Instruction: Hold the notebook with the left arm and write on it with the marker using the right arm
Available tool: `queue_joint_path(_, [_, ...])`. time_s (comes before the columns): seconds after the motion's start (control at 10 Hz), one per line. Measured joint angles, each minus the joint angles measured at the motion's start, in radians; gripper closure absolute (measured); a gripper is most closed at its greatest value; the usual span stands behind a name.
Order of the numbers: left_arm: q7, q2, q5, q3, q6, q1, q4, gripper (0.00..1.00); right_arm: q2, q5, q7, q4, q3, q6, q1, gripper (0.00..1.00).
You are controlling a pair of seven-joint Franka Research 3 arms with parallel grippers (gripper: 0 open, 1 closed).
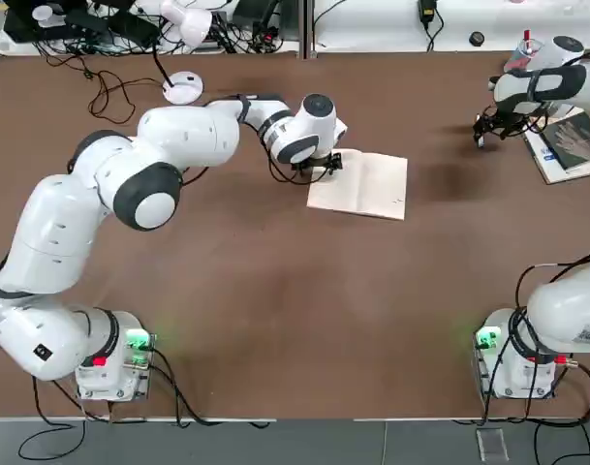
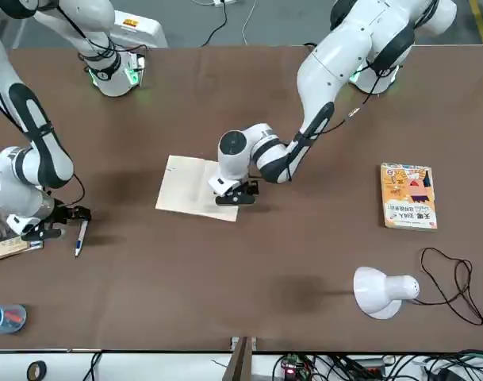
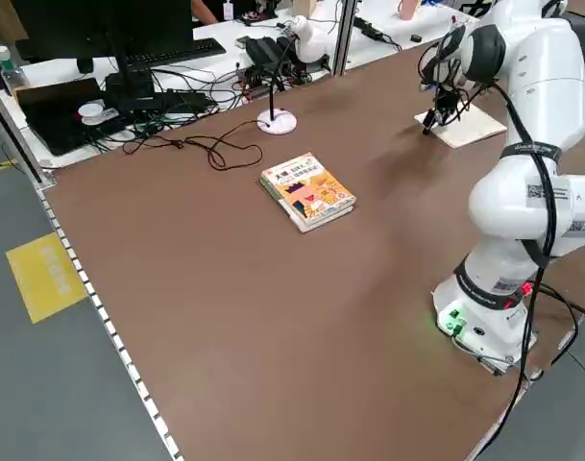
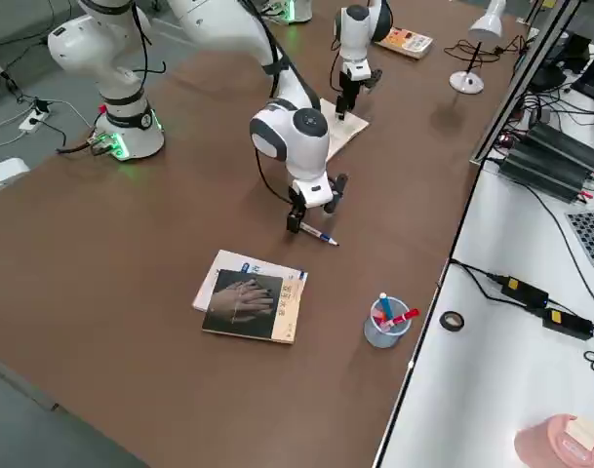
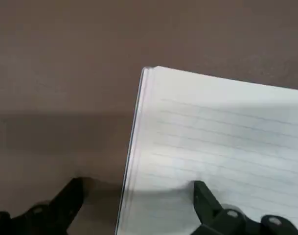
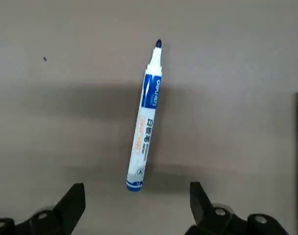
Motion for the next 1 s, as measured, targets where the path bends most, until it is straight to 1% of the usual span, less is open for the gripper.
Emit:
queue_joint_path(0.2, [0.000, 0.000, 0.000, 0.000, 0.000, 0.000, 0.000, 0.00, 0.003, 0.001, 0.009, 0.000, -0.012, 0.018, 0.018, 0.05])
queue_joint_path(0.7, [0.000, 0.000, 0.000, 0.000, 0.000, 0.000, 0.000, 0.00, 0.021, 0.001, 0.063, -0.001, -0.070, 0.047, 0.078, 0.07])
queue_joint_path(1.0, [0.000, 0.000, 0.000, 0.001, 0.000, 0.000, 0.000, 0.00, 0.024, 0.000, 0.099, -0.001, -0.077, 0.048, 0.092, 0.07])
